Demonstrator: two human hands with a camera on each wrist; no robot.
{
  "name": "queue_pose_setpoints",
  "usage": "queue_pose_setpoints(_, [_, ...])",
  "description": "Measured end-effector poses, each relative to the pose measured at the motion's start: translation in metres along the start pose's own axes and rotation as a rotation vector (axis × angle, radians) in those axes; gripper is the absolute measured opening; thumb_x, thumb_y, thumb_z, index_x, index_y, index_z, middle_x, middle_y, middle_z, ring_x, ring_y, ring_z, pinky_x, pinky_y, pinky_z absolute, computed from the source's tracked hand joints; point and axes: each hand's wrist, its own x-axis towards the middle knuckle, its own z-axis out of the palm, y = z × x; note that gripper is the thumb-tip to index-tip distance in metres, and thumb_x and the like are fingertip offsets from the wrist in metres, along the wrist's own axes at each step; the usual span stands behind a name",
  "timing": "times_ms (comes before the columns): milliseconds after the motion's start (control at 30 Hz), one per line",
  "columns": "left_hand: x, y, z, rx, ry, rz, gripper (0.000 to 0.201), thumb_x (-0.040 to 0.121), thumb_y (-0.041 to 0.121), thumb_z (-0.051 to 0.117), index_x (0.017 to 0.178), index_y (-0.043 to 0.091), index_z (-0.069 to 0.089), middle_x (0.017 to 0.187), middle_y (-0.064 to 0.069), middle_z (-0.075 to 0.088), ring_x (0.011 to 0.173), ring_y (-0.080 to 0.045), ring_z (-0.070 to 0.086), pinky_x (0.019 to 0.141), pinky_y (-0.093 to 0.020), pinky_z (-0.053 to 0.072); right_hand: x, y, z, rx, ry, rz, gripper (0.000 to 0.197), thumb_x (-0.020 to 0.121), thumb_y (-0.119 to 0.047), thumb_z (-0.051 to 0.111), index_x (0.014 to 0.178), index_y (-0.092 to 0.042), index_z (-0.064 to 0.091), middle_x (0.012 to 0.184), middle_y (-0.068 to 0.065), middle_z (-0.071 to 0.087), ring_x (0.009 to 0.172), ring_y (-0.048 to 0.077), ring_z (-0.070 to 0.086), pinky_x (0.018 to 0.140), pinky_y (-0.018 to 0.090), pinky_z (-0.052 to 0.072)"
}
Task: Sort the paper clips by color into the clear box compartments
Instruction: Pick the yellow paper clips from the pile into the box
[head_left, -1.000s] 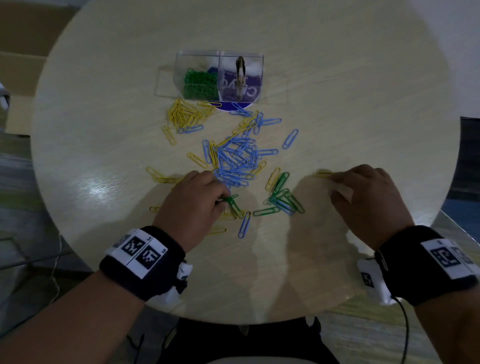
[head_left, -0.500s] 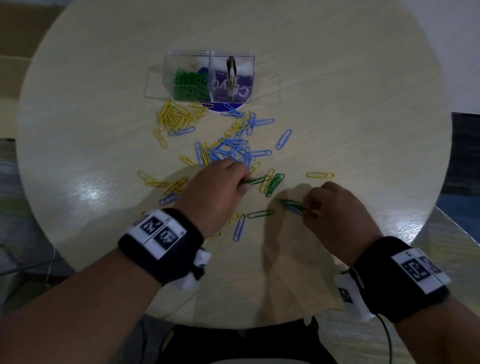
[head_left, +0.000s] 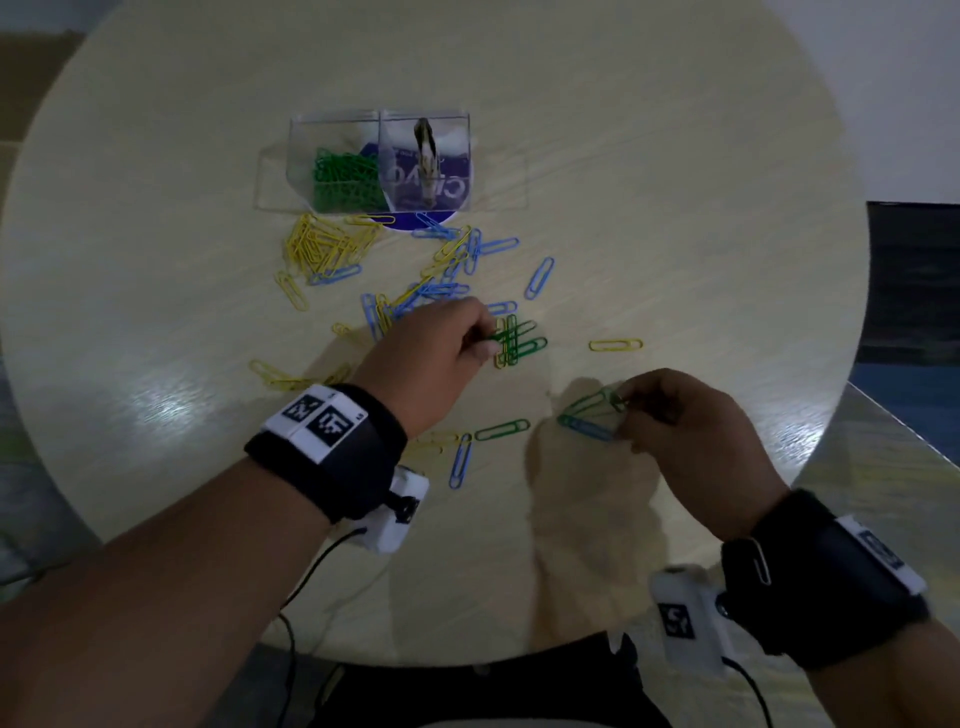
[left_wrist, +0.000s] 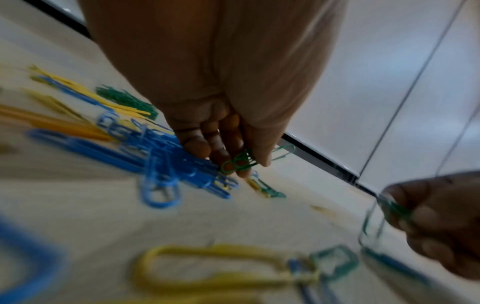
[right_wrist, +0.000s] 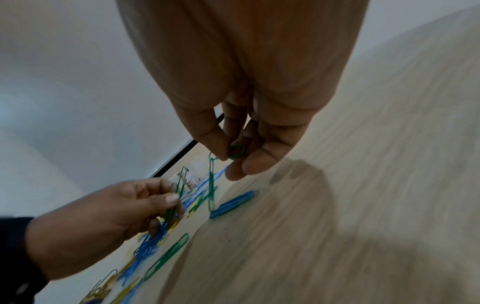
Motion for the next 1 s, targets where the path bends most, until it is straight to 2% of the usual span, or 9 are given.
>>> queue_pose_setpoints(167, [-0.015, -0.01, -0.011, 0.2, 0.072, -0.013, 0.009, 0.087, 0.019, 0.065, 0.092, 0.013, 0.062, 0.084, -0.004, 0.063, 0.082, -0.026, 0.058, 0.073, -0.036, 0.046, 0.004, -0.005, -0.004, -0.073, 0.039, -0.012, 0.013, 0.08, -0.01, 0.066, 0.083, -0.023, 0.067, 0.076, 0.003, 0.07, 0.067, 0.015, 0.06, 0.065, 0.031, 0.047])
queue_pose_setpoints(333, [-0.013, 0.0, -0.012, 0.13, 0.125, 0.038, 0.01, 0.084, 0.019, 0.069, 0.089, 0.015, 0.062, 0.085, -0.002, 0.06, 0.078, -0.02, 0.057, 0.075, -0.034, 0.045, 0.019, -0.016, -0.01, -0.012, 0.09, -0.092, 0.007, 0.082, -0.013, 0.069, 0.078, -0.018, 0.066, 0.093, -0.001, 0.068, 0.084, 0.007, 0.065, 0.075, 0.021, 0.049])
queue_pose_setpoints(433, [-0.002, 0.021, 0.001, 0.127, 0.065, 0.127, 0.011, 0.081, 0.021, 0.072, 0.083, 0.017, 0.063, 0.083, -0.001, 0.058, 0.078, -0.019, 0.054, 0.073, -0.033, 0.041, 0.023, -0.023, -0.016, 0.238, 0.069, -0.081, 0.007, 0.082, -0.002, 0.067, 0.077, -0.005, 0.064, 0.108, -0.002, 0.071, 0.096, 0.015, 0.068, 0.084, 0.03, 0.053])
queue_pose_setpoints(533, [0.008, 0.032, 0.013, 0.266, -0.011, 0.205, 0.012, 0.075, 0.017, 0.074, 0.079, 0.015, 0.063, 0.081, -0.006, 0.061, 0.081, -0.029, 0.055, 0.071, -0.04, 0.046, 0.022, -0.024, -0.02, 0.43, 0.069, -0.061, 0.012, 0.082, 0.004, 0.064, 0.074, -0.004, 0.061, 0.094, 0.012, 0.074, 0.1, 0.028, 0.068, 0.09, 0.038, 0.052])
queue_pose_setpoints(633, [0.012, 0.034, 0.017, 0.384, -0.069, 0.218, 0.013, 0.074, 0.01, 0.071, 0.077, 0.013, 0.058, 0.079, -0.008, 0.06, 0.082, -0.034, 0.054, 0.066, -0.045, 0.048, 0.014, -0.026, -0.019, 0.446, 0.063, -0.083, 0.009, 0.08, 0.0, 0.067, 0.075, -0.006, 0.062, 0.08, 0.018, 0.071, 0.087, 0.039, 0.068, 0.08, 0.045, 0.052])
queue_pose_setpoints(733, [0.014, 0.037, 0.012, 0.382, -0.138, 0.178, 0.012, 0.079, 0.013, 0.067, 0.083, 0.013, 0.057, 0.084, -0.008, 0.06, 0.086, -0.033, 0.055, 0.07, -0.045, 0.046, 0.003, -0.027, -0.011, 0.359, 0.017, -0.096, 0.007, 0.081, 0.004, 0.067, 0.08, 0.001, 0.06, 0.073, 0.019, 0.068, 0.069, 0.034, 0.065, 0.065, 0.037, 0.051])
queue_pose_setpoints(833, [0.018, 0.035, 0.005, 0.325, -0.176, 0.095, 0.018, 0.081, 0.016, 0.066, 0.098, 0.015, 0.06, 0.092, -0.006, 0.064, 0.09, -0.03, 0.059, 0.075, -0.042, 0.047, -0.006, -0.022, 0.005, 0.17, -0.092, -0.075, 0.014, 0.079, -0.004, 0.073, 0.08, -0.014, 0.064, 0.068, 0.009, 0.066, 0.06, 0.024, 0.059, 0.062, 0.041, 0.049])
queue_pose_setpoints(900, [0.018, 0.032, 0.0, 0.424, -0.198, 0.097, 0.019, 0.085, 0.017, 0.061, 0.103, 0.013, 0.061, 0.097, -0.009, 0.063, 0.093, -0.032, 0.059, 0.074, -0.04, 0.047, -0.011, -0.02, 0.017, -0.017, -0.156, -0.091, 0.017, 0.077, -0.009, 0.074, 0.08, -0.022, 0.064, 0.068, 0.0, 0.067, 0.062, 0.019, 0.062, 0.064, 0.041, 0.053])
queue_pose_setpoints(1000, [0.01, 0.021, -0.008, 0.579, -0.177, 0.12, 0.018, 0.087, 0.021, 0.055, 0.098, 0.011, 0.064, 0.097, -0.011, 0.062, 0.091, -0.035, 0.059, 0.065, -0.038, 0.037, -0.013, -0.027, 0.032, -0.352, -0.18, -0.31, 0.015, 0.076, -0.015, 0.071, 0.084, -0.025, 0.064, 0.077, -0.003, 0.064, 0.072, 0.019, 0.062, 0.066, 0.039, 0.051])
